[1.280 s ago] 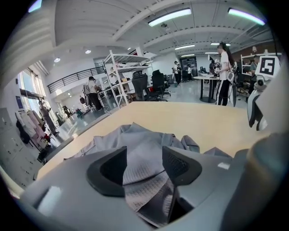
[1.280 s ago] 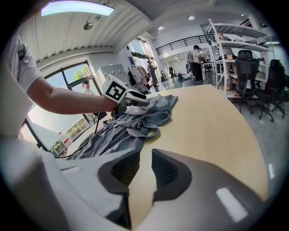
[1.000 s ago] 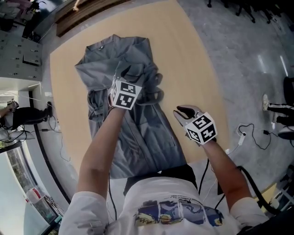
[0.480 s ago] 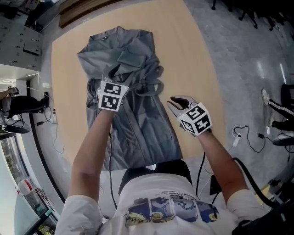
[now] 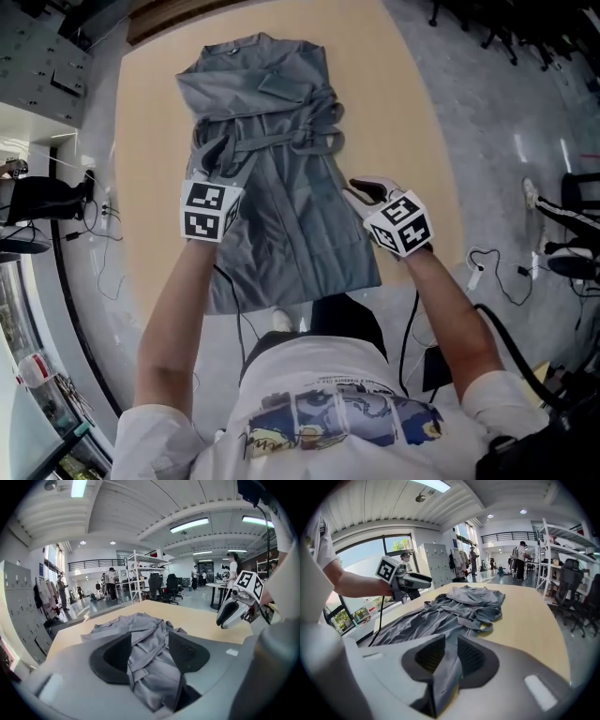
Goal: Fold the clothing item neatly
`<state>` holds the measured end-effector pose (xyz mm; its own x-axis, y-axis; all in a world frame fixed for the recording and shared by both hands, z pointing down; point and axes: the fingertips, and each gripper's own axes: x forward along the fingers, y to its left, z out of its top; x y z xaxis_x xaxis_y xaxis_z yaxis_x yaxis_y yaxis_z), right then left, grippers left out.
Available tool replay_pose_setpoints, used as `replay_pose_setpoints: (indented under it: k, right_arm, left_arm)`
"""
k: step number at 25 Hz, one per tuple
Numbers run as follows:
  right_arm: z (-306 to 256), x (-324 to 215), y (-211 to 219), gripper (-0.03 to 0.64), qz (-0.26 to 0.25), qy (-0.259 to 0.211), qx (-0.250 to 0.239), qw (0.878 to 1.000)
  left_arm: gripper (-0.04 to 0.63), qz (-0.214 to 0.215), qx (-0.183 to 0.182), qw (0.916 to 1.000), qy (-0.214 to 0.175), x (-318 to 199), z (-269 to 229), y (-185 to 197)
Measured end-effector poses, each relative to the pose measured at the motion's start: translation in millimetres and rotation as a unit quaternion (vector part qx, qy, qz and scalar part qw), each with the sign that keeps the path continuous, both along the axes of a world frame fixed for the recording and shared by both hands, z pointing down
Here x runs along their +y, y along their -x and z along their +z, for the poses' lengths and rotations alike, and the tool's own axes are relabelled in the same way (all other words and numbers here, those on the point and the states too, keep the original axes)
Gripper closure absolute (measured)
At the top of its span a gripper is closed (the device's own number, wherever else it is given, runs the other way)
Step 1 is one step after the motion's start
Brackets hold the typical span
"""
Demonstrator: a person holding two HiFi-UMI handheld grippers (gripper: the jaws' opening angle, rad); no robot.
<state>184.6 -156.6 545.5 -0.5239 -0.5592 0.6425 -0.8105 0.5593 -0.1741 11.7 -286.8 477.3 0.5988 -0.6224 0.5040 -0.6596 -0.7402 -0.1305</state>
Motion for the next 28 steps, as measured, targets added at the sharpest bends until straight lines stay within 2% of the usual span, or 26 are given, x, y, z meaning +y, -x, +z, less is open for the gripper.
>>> replay_pose_setpoints:
  k: [5,16,21,28]
  right_arm:
    - [-13,55,26,0.545,0.020,-0.018,0.011,1.000]
    - [-23,210,81,0.545,0.062,-0.017,0.025,0.998]
    - [-3,263,74,0.545,0.071,0.013,0.031,0.997]
    - [36,302,38,0.529,0.078,0.049,0.030,0.995]
  left_arm:
    - [0.341,-0.005,0.017,0.9999,0.000,80,-9,57]
    - [0.341,0.037,0.026,0.9976,0.052,276,28,147]
    - [0.341,0.034,0.015,0.9952,0.090,337,64,166]
    - [0.341,-0.020,0.010,0.9889,0.147,384,112,190]
